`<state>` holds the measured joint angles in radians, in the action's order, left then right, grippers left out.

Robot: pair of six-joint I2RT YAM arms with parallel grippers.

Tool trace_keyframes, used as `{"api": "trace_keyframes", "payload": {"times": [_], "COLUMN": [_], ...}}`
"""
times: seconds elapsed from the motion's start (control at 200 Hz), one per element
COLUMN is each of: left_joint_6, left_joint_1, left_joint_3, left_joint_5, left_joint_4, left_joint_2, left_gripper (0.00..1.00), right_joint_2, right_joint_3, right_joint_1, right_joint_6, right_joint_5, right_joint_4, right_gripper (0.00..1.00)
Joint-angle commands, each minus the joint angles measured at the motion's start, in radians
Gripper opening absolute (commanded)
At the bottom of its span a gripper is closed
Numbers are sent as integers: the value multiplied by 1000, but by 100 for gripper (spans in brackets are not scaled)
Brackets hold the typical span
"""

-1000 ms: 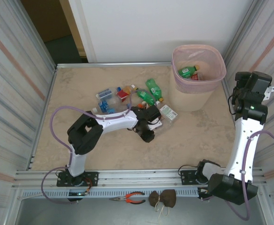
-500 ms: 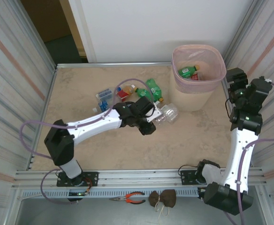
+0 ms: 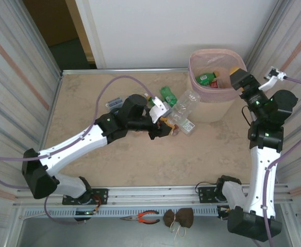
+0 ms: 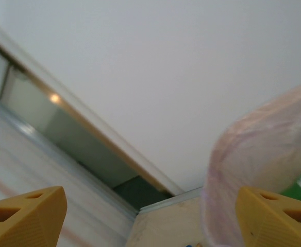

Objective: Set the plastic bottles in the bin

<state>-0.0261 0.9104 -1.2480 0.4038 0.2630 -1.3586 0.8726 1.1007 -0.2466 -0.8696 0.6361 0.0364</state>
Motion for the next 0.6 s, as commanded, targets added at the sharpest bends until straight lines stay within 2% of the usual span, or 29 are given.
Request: {"api": "trace_keyframes", "payload": {"times": [0.0, 0.205, 0.416, 0.596], "left_joint_6": [-15, -39, -55, -63], "left_joint_1": [-5, -4, -4, -4], "left_joint_3": [23, 48, 48, 48], "left_joint_5": [124, 208, 285, 323], "left_joint_4": [-175, -340, -436, -467], "left_joint_2": [76, 142, 162, 165], "left_gripper": [27, 27, 27, 27], "right_joint_2": [-43, -104, -92, -79], "right_joint_3": [-1, 20, 65, 97], "right_joint_1": [85, 310, 475, 624], "right_joint_6": [94, 284, 356, 461], "right_joint_5": [134, 102, 207, 241], "right_joint_4": [173, 168, 181, 113], "right_gripper": [85, 84, 84, 91]}}
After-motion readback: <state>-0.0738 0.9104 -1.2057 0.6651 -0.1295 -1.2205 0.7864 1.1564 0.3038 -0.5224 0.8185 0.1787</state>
